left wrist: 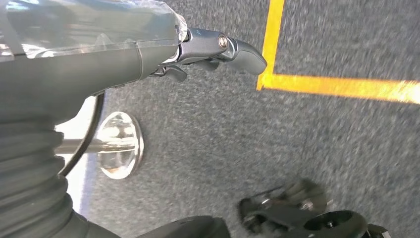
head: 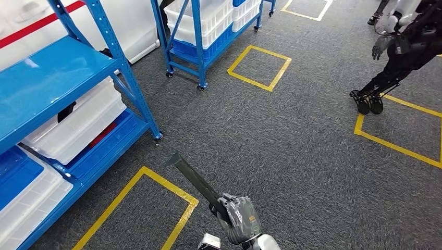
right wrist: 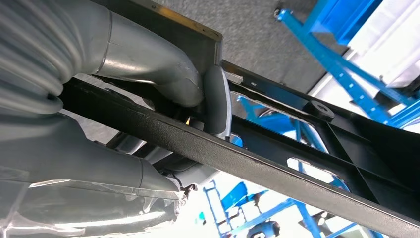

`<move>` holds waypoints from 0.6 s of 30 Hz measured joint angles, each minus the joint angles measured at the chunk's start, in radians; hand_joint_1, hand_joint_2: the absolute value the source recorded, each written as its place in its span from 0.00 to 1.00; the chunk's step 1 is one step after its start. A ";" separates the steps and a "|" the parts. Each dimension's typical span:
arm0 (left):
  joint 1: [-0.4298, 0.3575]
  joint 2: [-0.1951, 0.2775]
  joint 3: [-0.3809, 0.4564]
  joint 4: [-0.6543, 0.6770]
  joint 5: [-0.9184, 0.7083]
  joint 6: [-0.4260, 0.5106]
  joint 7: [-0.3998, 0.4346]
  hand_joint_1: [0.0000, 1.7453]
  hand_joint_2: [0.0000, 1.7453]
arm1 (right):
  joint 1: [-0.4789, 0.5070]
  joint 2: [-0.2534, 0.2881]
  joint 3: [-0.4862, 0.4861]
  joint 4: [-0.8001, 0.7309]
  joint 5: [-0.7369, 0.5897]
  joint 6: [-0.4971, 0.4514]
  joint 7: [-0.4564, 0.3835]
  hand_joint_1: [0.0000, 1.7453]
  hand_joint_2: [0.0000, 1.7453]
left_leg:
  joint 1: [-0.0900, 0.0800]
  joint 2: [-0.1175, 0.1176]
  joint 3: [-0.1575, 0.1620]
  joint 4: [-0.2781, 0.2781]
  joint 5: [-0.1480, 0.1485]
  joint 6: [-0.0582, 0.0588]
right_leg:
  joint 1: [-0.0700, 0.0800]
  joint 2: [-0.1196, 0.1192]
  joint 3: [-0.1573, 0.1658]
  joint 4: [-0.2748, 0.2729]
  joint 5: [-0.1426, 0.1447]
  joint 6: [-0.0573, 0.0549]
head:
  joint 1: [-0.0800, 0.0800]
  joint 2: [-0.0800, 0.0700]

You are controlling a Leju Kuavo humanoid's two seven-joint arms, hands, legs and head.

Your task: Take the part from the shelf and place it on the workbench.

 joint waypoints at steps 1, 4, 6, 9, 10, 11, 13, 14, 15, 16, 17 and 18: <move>-0.001 0.002 0.000 0.000 0.000 -0.015 0.012 0.00 1.00 | -0.001 0.000 0.000 0.000 0.001 0.002 0.000 1.00 1.00 | 0.000 -0.007 0.028 -0.064 0.040 0.004 | 0.000 0.012 0.001 0.002 0.000 0.000 | 0.000 0.000; 0.001 0.010 0.000 0.000 -0.004 -0.040 0.033 0.00 1.00 | -0.007 0.001 0.001 0.000 0.003 0.007 0.000 1.00 1.00 | -0.001 -0.062 0.096 -0.230 0.103 0.018 | 0.000 0.041 -0.006 0.007 0.002 0.011 | 0.000 0.000; 0.002 0.013 0.000 0.000 -0.007 -0.048 0.041 0.00 1.00 | -0.011 0.001 0.001 0.000 0.005 0.012 0.001 1.00 1.00 | -0.005 -0.067 0.100 -0.249 0.102 0.024 | -0.004 0.058 -0.016 0.007 0.008 0.026 | 0.000 0.000; 0.002 0.014 0.000 0.000 -0.013 -0.056 0.051 0.00 1.00 | -0.017 0.001 0.001 0.000 0.008 0.020 0.004 1.00 1.00 | -0.001 -0.041 0.107 -0.266 0.116 0.044 | -0.005 0.036 -0.032 0.035 -0.011 0.042 | 0.000 0.000; 0.002 0.014 0.000 0.000 -0.015 -0.060 0.053 0.00 1.00 | -0.021 0.001 0.001 0.000 0.010 0.023 0.005 1.00 1.00 | 0.000 -0.030 0.109 -0.271 0.119 0.049 | -0.004 0.013 -0.054 0.081 -0.037 0.045 | 0.000 0.000; 0.002 0.014 0.000 0.000 -0.017 -0.063 0.056 0.00 1.00 | -0.026 0.001 0.001 0.000 0.012 0.027 0.007 1.00 1.00 | -0.002 -0.020 0.109 -0.272 0.119 0.052 | -0.004 -0.009 -0.085 0.143 -0.069 0.047 | 0.000 0.000; 0.002 0.015 0.000 0.000 -0.021 -0.068 0.060 0.00 1.00 | -0.032 0.002 0.001 0.000 0.019 0.037 0.013 1.00 1.00 | -0.005 0.003 0.109 -0.271 0.118 0.054 | -0.008 -0.027 -0.143 0.261 -0.111 0.053 | 0.000 0.000; 0.002 0.015 0.000 0.000 -0.023 -0.069 0.062 0.00 1.00 | -0.032 0.002 0.001 0.000 0.022 0.042 0.016 1.00 1.00 | -0.006 0.012 0.109 -0.270 0.117 0.053 | -0.010 -0.031 -0.151 0.277 -0.107 0.054 | 0.000 0.000; 0.000 0.016 0.000 0.000 -0.024 -0.069 0.064 0.00 1.00 | -0.033 0.002 0.001 0.000 0.025 0.045 0.018 1.00 1.00 | -0.006 0.021 0.110 -0.270 0.116 0.051 | -0.012 -0.035 -0.139 0.255 -0.087 0.056 | 0.000 0.000; -0.002 0.016 0.000 0.000 -0.025 -0.069 0.066 0.00 1.00 | -0.034 0.003 0.001 0.000 0.028 0.048 0.019 1.00 1.00 | -0.006 0.029 0.112 -0.269 0.113 0.049 | -0.014 -0.042 -0.108 0.198 -0.055 0.056 | 0.000 0.000; -0.003 0.015 -0.001 0.000 -0.025 -0.069 0.068 0.00 1.00 | -0.036 0.005 0.001 -0.001 0.030 0.052 0.020 1.00 1.00 | -0.006 0.036 0.114 -0.268 0.111 0.045 | -0.014 -0.057 -0.069 0.125 -0.028 0.053 | 0.000 0.000; -0.005 0.015 -0.001 0.000 -0.026 -0.069 0.070 0.00 1.00 | -0.039 0.008 0.001 -0.002 0.033 0.057 0.020 1.00 1.00 | -0.008 0.043 0.116 -0.266 0.107 0.040 | -0.011 -0.071 -0.036 0.063 -0.009 0.049 | 0.000 0.000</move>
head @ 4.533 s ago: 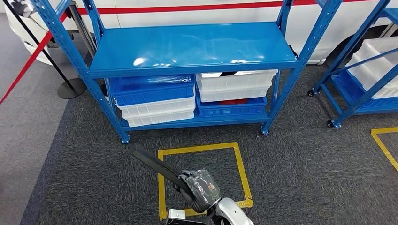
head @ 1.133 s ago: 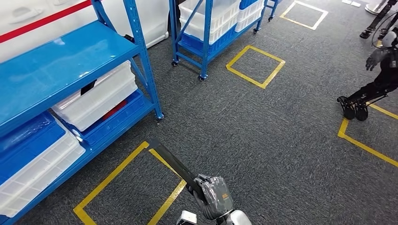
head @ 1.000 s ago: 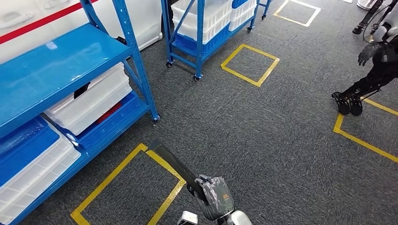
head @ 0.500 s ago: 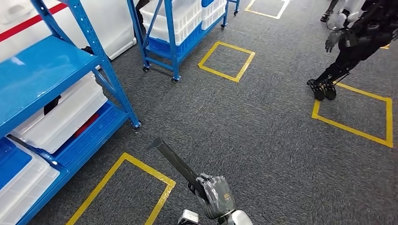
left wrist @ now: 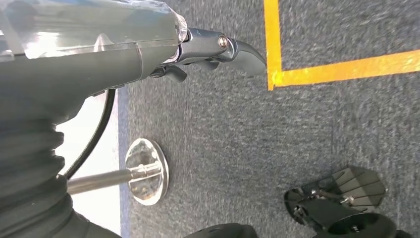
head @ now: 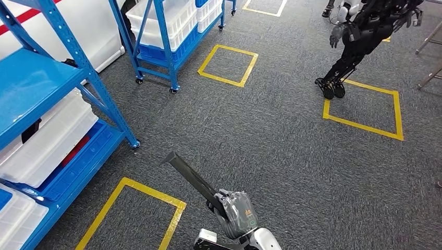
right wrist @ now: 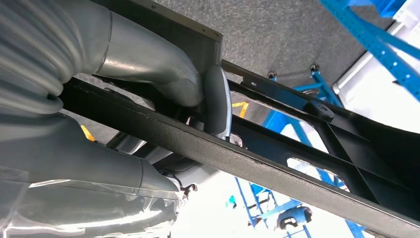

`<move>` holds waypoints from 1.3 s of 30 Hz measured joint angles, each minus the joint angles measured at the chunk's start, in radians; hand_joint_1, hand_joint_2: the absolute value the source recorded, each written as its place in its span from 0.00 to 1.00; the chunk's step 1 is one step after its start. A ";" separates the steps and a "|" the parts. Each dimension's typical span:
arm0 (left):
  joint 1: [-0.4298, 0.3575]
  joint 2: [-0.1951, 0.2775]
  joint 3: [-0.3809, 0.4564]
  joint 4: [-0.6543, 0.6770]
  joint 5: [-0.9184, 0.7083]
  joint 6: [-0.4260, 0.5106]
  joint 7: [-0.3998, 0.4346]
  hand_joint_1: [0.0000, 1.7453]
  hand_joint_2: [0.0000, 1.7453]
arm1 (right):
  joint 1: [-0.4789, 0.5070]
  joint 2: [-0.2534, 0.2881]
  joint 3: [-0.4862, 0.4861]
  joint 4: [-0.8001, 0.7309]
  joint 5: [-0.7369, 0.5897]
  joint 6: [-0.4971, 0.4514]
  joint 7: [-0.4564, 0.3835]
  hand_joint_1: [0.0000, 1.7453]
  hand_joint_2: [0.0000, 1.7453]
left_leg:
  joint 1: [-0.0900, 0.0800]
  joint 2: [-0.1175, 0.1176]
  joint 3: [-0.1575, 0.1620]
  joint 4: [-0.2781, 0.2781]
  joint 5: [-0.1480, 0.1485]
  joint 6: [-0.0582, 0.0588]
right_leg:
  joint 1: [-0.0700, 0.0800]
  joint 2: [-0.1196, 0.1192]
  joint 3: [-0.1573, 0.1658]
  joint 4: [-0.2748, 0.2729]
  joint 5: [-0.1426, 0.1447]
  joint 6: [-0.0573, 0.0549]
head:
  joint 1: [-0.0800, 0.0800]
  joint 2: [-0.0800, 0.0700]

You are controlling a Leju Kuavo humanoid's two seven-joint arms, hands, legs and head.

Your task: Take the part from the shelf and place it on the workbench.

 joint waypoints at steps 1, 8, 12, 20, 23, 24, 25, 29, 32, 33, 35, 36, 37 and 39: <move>-0.001 0.000 0.000 0.000 0.000 0.000 0.002 0.00 1.00 | -0.003 0.004 0.000 -0.001 0.003 0.005 0.000 1.00 1.00 | -0.002 0.005 0.001 0.001 -0.003 -0.006 | 0.004 -0.009 0.021 -0.041 0.009 -0.006 | 0.000 0.000; -0.006 0.001 0.000 0.000 0.009 0.008 0.007 0.00 1.00 | -0.019 0.026 -0.002 -0.002 0.014 0.033 -0.010 1.00 1.00 | 0.002 -0.021 -0.044 0.114 -0.079 -0.040 | 0.010 0.027 0.030 -0.068 0.013 -0.048 | 0.000 0.000; -0.002 0.001 0.001 0.000 0.015 0.021 0.000 0.00 1.00 | -0.028 0.036 -0.004 0.008 0.014 0.040 -0.018 1.00 1.00 | 0.002 -0.044 -0.137 0.288 -0.122 -0.038 | 0.018 0.065 0.029 -0.064 0.013 -0.056 | 0.000 0.000; -0.004 -0.003 0.001 0.000 0.006 0.052 0.004 0.00 1.00 | -0.028 0.040 -0.010 0.012 0.019 0.037 -0.033 1.00 1.00 | -0.001 -0.082 -0.025 0.015 0.007 -0.003 | 0.017 0.126 0.019 -0.058 0.019 -0.026 | 0.000 0.000; -0.005 -0.008 0.000 0.000 0.003 0.065 0.005 0.00 1.00 | -0.027 0.040 -0.014 0.012 0.022 0.035 -0.034 1.00 1.00 | 0.002 -0.055 -0.020 -0.001 0.019 0.014 | 0.018 0.073 -0.024 0.034 -0.040 -0.014 | 0.000 0.000; -0.004 -0.009 0.000 0.000 0.002 0.074 0.004 0.00 1.00 | -0.027 0.039 -0.017 0.013 0.023 0.033 -0.034 1.00 1.00 | 0.000 -0.047 -0.020 -0.001 0.020 0.016 | 0.016 0.054 -0.056 0.101 -0.074 -0.010 | 0.000 0.000; -0.003 -0.011 0.000 0.000 0.001 0.084 0.000 0.00 1.00 | -0.026 0.039 -0.020 0.014 0.024 0.030 -0.036 1.00 1.00 | -0.001 -0.037 -0.021 -0.001 0.019 0.017 | 0.014 0.045 -0.088 0.167 -0.101 -0.007 | 0.000 0.000; -0.005 -0.027 0.000 0.000 0.004 0.119 -0.033 0.00 1.00 | -0.021 0.035 -0.036 0.023 0.022 0.012 -0.052 1.00 1.00 | -0.003 -0.002 -0.017 0.003 0.012 0.013 | 0.009 0.023 -0.058 0.112 -0.041 -0.004 | 0.000 0.000; -0.009 -0.037 0.000 0.000 0.012 0.139 -0.069 0.00 1.00 | -0.020 0.034 -0.041 0.030 0.014 -0.004 -0.061 1.00 1.00 | -0.009 0.016 -0.013 0.007 0.002 -0.001 | 0.017 -0.019 0.023 -0.048 0.005 -0.019 | 0.000 0.000; -0.010 -0.038 0.000 0.000 0.015 0.143 -0.082 0.00 1.00 | -0.018 0.034 -0.042 0.032 0.011 -0.010 -0.063 1.00 1.00 | -0.011 0.022 -0.012 0.008 0.000 -0.006 | 0.021 -0.020 0.027 -0.058 0.002 -0.025 | 0.000 0.000; -0.010 -0.038 0.001 0.000 0.025 0.143 -0.096 0.00 1.00 | -0.015 0.034 -0.042 0.036 0.006 -0.018 -0.065 1.00 1.00 | -0.009 0.032 -0.008 0.008 -0.006 -0.019 | 0.021 0.001 0.027 -0.062 0.006 -0.036 | 0.000 0.000; -0.010 -0.038 0.001 0.000 0.033 0.137 -0.099 0.00 1.00 | -0.013 0.034 -0.042 0.038 0.002 -0.020 -0.066 1.00 1.00 | -0.007 0.023 -0.010 0.018 -0.015 -0.025 | 0.019 0.010 0.028 -0.065 0.007 -0.042 | 0.000 0.000; -0.009 -0.037 0.002 0.000 0.042 0.129 -0.100 0.00 1.00 | -0.013 0.034 -0.042 0.040 -0.001 -0.021 -0.066 1.00 1.00 | -0.005 0.007 -0.020 0.043 -0.034 -0.030 | 0.016 0.018 0.030 -0.069 0.009 -0.047 | 0.000 0.000; -0.003 -0.035 0.006 0.000 0.054 0.105 -0.098 0.00 1.00 | -0.012 0.035 -0.042 0.044 -0.006 -0.025 -0.065 1.00 1.00 | -0.003 -0.031 -0.071 0.159 -0.098 -0.035 | 0.015 0.034 0.031 -0.070 0.011 -0.055 | 0.000 0.000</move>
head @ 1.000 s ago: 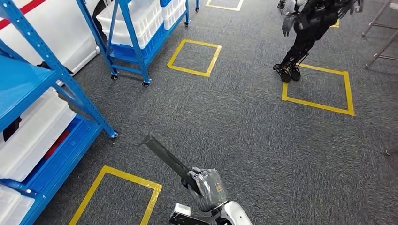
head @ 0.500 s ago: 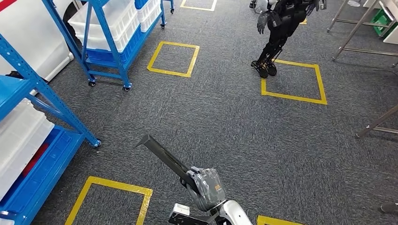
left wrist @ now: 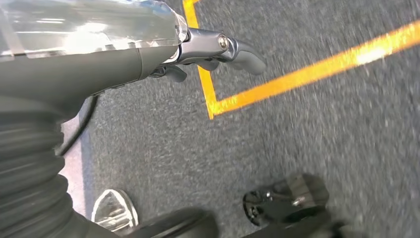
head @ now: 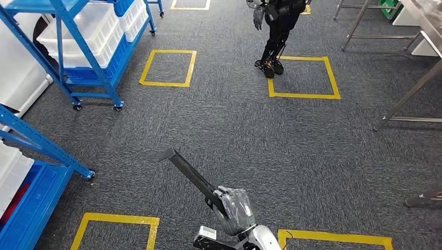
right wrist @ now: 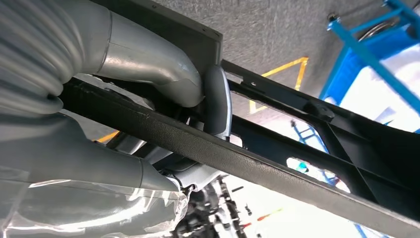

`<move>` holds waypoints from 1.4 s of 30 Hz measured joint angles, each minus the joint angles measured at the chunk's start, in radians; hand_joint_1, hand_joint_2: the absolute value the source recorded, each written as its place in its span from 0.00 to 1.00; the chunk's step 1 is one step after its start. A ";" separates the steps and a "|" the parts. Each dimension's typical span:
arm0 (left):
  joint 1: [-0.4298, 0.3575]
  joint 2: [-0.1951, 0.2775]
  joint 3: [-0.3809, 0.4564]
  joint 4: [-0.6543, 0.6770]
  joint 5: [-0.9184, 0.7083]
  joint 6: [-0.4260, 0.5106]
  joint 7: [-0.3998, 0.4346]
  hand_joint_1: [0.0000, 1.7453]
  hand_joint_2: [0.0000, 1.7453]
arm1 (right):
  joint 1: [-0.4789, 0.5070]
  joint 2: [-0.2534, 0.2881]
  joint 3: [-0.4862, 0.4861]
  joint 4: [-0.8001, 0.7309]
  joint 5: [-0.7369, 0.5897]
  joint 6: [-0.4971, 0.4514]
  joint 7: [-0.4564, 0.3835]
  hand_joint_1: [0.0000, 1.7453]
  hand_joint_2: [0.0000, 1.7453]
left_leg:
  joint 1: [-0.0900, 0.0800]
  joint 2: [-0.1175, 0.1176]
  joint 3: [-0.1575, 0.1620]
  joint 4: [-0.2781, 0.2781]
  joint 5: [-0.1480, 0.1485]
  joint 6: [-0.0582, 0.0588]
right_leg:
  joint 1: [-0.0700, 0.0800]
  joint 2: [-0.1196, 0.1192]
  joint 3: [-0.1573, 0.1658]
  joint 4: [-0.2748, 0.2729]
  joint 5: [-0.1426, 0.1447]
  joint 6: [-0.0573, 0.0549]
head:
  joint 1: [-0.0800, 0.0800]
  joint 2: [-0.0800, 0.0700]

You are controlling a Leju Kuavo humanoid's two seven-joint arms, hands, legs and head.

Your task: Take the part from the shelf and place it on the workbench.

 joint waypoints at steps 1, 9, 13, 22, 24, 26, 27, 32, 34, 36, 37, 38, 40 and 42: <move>0.003 0.002 0.002 0.000 0.004 -0.012 0.001 0.00 1.00 | 0.001 0.000 0.000 0.002 -0.002 -0.002 0.002 1.00 1.00 | 0.000 -0.007 -0.034 0.071 -0.029 -0.001 | 0.001 0.009 0.000 0.000 0.000 -0.002 | 0.000 0.000; 0.004 0.019 0.005 0.000 -0.003 -0.091 0.020 0.00 1.00 | 0.018 -0.001 0.000 -0.011 0.003 -0.005 0.047 1.00 1.00 | 0.000 -0.068 0.040 -0.123 0.105 0.021 | 0.005 0.074 0.003 0.008 -0.002 -0.001 | 0.000 0.000; 0.002 0.026 0.005 0.000 -0.003 -0.097 0.026 0.00 1.00 | 0.024 -0.001 0.000 -0.023 0.006 -0.002 0.057 1.00 1.00 | -0.002 -0.076 0.046 -0.138 0.099 0.025 | 0.006 0.085 -0.003 0.010 0.001 0.009 | 0.000 0.000; 0.005 0.049 0.011 0.000 0.012 -0.118 0.022 0.00 1.00 | 0.038 -0.006 0.000 -0.075 0.033 0.044 0.073 1.00 1.00 | -0.004 0.021 0.055 -0.165 0.114 0.052 | -0.012 -0.003 -0.100 0.214 -0.080 0.054 | 0.000 0.000; 0.004 0.048 0.011 0.000 0.012 -0.126 0.019 0.00 1.00 | 0.035 -0.005 0.000 -0.076 0.035 0.045 0.072 1.00 1.00 | -0.005 0.035 0.057 -0.159 0.107 0.044 | -0.012 -0.035 -0.025 0.075 -0.030 0.051 | 0.000 0.000; 0.002 0.048 0.011 0.000 0.012 -0.131 0.018 0.00 1.00 | 0.032 -0.005 0.000 -0.079 0.037 0.046 0.072 1.00 1.00 | -0.008 0.044 0.058 -0.154 0.101 0.032 | -0.006 -0.053 0.009 0.010 -0.018 0.041 | 0.000 0.000; 0.000 0.048 0.011 0.000 0.011 -0.132 0.018 0.00 1.00 | 0.032 -0.005 0.000 -0.081 0.038 0.047 0.071 1.00 1.00 | -0.009 0.049 0.060 -0.154 0.100 0.026 | -0.002 -0.048 0.008 0.010 -0.019 0.036 | 0.000 0.000; -0.008 0.049 0.012 0.000 0.009 -0.134 0.027 0.00 1.00 | 0.028 -0.003 -0.002 -0.092 0.047 0.052 0.067 1.00 1.00 | 0.001 0.010 0.018 -0.042 0.024 0.002 | -0.008 -0.007 0.014 -0.004 -0.010 0.008 | 0.000 0.000; -0.008 0.049 0.012 0.000 0.013 -0.134 0.028 0.00 1.00 | 0.026 -0.002 -0.002 -0.092 0.049 0.055 0.066 1.00 1.00 | 0.003 -0.008 -0.046 0.091 -0.033 -0.002 | -0.006 0.010 0.013 -0.003 -0.009 0.003 | 0.000 0.000; -0.011 0.048 0.014 0.000 0.016 -0.135 0.028 0.00 1.00 | 0.027 -0.002 -0.002 -0.092 0.050 0.059 0.066 1.00 1.00 | 0.003 -0.011 -0.067 0.129 -0.026 -0.003 | -0.004 0.031 0.013 0.000 -0.010 0.003 | 0.000 0.000; -0.012 0.048 0.015 0.000 0.016 -0.136 0.030 0.00 1.00 | 0.027 -0.002 -0.002 -0.092 0.051 0.060 0.066 1.00 1.00 | 0.004 -0.013 -0.051 0.090 0.006 -0.002 | -0.003 0.042 0.013 0.003 -0.010 0.004 | 0.000 0.000; -0.011 0.048 0.016 0.000 0.015 -0.136 0.032 0.00 1.00 | 0.027 -0.002 -0.002 -0.092 0.053 0.062 0.065 1.00 1.00 | 0.005 -0.022 -0.021 0.023 0.046 0.000 | -0.004 0.053 0.013 0.005 -0.011 0.006 | 0.000 0.000; -0.008 0.048 0.019 0.000 0.016 -0.138 0.036 0.00 1.00 | 0.027 0.000 -0.003 -0.093 0.056 0.065 0.066 1.00 1.00 | 0.006 -0.053 0.031 -0.097 0.092 0.006 | -0.003 0.074 0.009 0.011 -0.013 0.014 | 0.000 0.000; -0.006 0.048 0.020 0.000 0.016 -0.138 0.037 0.00 1.00 | 0.028 0.002 -0.003 -0.096 0.060 0.068 0.067 1.00 1.00 | 0.003 -0.069 0.046 -0.135 0.095 0.015 | -0.004 0.088 0.002 0.013 -0.009 0.026 | 0.000 0.000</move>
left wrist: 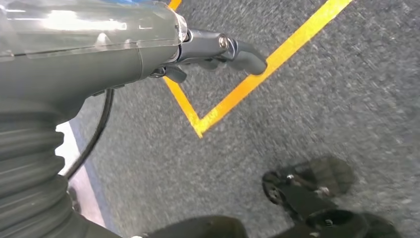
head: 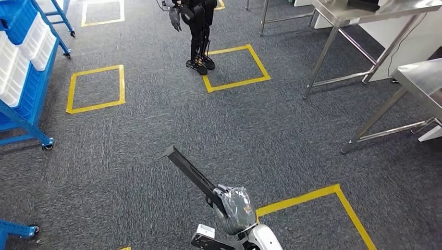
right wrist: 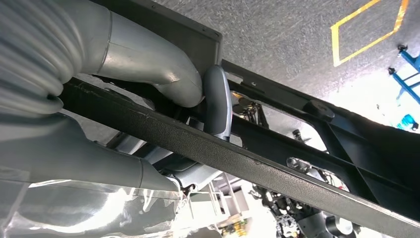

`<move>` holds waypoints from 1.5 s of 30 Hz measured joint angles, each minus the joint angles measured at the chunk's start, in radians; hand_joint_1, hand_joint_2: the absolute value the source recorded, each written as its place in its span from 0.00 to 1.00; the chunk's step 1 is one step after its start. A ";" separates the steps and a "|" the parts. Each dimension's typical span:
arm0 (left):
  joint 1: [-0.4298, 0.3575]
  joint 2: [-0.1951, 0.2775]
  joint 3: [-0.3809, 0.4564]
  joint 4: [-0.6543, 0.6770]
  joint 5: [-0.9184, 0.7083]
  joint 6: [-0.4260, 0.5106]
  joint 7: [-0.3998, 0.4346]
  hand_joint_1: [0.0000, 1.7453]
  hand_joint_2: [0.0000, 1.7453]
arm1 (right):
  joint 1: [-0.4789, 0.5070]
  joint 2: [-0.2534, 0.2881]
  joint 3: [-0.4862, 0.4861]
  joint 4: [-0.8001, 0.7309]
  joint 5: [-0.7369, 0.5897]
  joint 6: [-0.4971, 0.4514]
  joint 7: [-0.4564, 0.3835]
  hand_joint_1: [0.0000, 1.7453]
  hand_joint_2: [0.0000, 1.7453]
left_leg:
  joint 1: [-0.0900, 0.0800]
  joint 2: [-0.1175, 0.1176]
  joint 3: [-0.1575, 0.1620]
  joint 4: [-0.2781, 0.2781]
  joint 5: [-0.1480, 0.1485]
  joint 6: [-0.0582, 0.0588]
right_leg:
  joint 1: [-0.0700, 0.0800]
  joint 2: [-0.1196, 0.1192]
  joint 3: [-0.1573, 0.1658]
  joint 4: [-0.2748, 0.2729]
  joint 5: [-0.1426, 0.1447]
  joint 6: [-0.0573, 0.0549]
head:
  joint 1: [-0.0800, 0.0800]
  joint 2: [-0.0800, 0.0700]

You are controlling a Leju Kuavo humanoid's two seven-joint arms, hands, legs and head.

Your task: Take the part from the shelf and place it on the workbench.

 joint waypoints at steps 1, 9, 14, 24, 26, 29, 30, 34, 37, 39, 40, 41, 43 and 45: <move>0.000 0.000 0.000 0.000 0.000 0.000 0.000 0.00 1.00 | 0.001 0.000 0.000 -0.002 0.002 0.001 0.001 1.00 1.00 | -0.001 0.005 0.000 -0.003 0.003 0.005 | -0.001 0.007 -0.002 -0.002 0.003 0.006 | 0.000 0.000; 0.003 -0.005 0.002 0.000 -0.004 0.000 0.001 0.00 1.00 | 0.013 -0.002 -0.006 -0.017 0.011 0.000 0.008 1.00 1.00 | -0.004 0.078 0.001 -0.018 0.014 0.040 | -0.003 -0.082 -0.139 0.279 -0.122 0.029 | 0.000 0.000; -0.001 -0.008 0.002 0.000 -0.004 0.000 0.002 0.00 1.00 | 0.015 -0.003 -0.007 -0.021 0.011 -0.001 0.008 1.00 1.00 | -0.009 0.115 0.011 -0.016 0.003 0.024 | 0.006 -0.135 0.003 0.007 -0.008 0.014 | 0.000 0.000; -0.007 -0.010 0.004 0.000 0.002 0.003 -0.005 0.00 1.00 | 0.014 -0.004 -0.016 -0.027 0.012 -0.007 0.007 1.00 1.00 | -0.001 0.058 -0.120 0.277 -0.134 -0.017 | 0.001 -0.062 0.014 -0.020 0.000 -0.021 | 0.000 0.000; -0.008 -0.010 0.004 0.000 0.001 0.001 -0.005 0.00 1.00 | 0.014 -0.004 -0.016 -0.027 0.012 -0.007 0.006 1.00 1.00 | 0.001 0.053 -0.092 0.205 -0.073 -0.015 | 0.001 -0.040 0.018 -0.017 -0.002 -0.019 | 0.000 0.000; -0.006 -0.009 0.005 0.000 0.000 -0.003 -0.004 0.00 1.00 | 0.013 -0.004 -0.016 -0.027 0.012 -0.007 0.005 1.00 1.00 | 0.003 0.010 -0.013 0.018 0.008 -0.006 | 0.001 -0.011 0.015 -0.010 -0.004 -0.008 | 0.000 0.000; -0.006 -0.009 0.006 0.000 0.000 -0.004 -0.004 0.00 1.00 | 0.013 -0.004 -0.016 -0.027 0.012 -0.007 0.005 1.00 1.00 | 0.002 0.001 -0.005 -0.003 0.009 -0.001 | 0.000 -0.004 0.012 -0.009 -0.003 -0.002 | 0.000 0.000; -0.007 -0.009 0.006 0.000 -0.004 -0.005 0.000 0.00 1.00 | 0.013 -0.005 -0.017 -0.027 0.012 -0.008 0.004 1.00 1.00 | 0.003 0.023 -0.003 -0.017 0.019 0.025 | 0.000 -0.015 -0.004 0.009 -0.015 0.022 | 0.000 0.000; -0.004 -0.009 0.006 0.000 -0.012 -0.005 0.008 0.00 1.00 | 0.012 -0.006 -0.017 -0.027 0.012 -0.009 0.004 1.00 1.00 | 0.002 0.052 -0.003 -0.023 0.022 0.040 | -0.002 -0.073 -0.082 0.174 -0.106 0.034 | 0.000 0.000; -0.002 -0.008 0.006 0.000 -0.017 -0.005 0.012 0.00 1.00 | 0.014 -0.007 -0.017 -0.027 0.011 -0.009 0.004 1.00 1.00 | -0.001 0.073 -0.004 -0.022 0.020 0.041 | -0.005 -0.081 -0.129 0.272 -0.135 0.040 | 0.000 0.000; -0.002 -0.008 0.006 0.000 -0.017 -0.005 0.013 0.00 1.00 | 0.015 -0.008 -0.017 -0.027 0.011 -0.010 0.004 1.00 1.00 | -0.001 0.082 -0.003 -0.022 0.019 0.040 | -0.006 -0.084 -0.126 0.266 -0.121 0.041 | 0.000 0.000; -0.002 -0.008 0.006 0.000 -0.018 -0.006 0.014 0.00 1.00 | 0.015 -0.008 -0.017 -0.027 0.011 -0.010 0.004 1.00 1.00 | -0.001 0.091 -0.002 -0.021 0.017 0.039 | -0.007 -0.089 -0.101 0.220 -0.091 0.041 | 0.000 0.000; -0.003 -0.008 0.006 0.000 -0.020 -0.007 0.014 0.00 1.00 | 0.015 -0.008 -0.017 -0.027 0.011 -0.012 0.005 1.00 1.00 | -0.004 0.105 0.003 -0.019 0.012 0.032 | -0.003 -0.122 -0.025 0.076 -0.032 0.034 | 0.000 0.000; -0.004 -0.008 0.006 0.000 -0.023 -0.008 0.014 0.00 1.00 | 0.013 -0.008 -0.017 -0.029 0.011 -0.015 0.005 1.00 1.00 | -0.008 0.117 0.006 -0.017 0.007 0.022 | 0.005 -0.144 0.015 -0.005 -0.012 0.022 | 0.000 0.000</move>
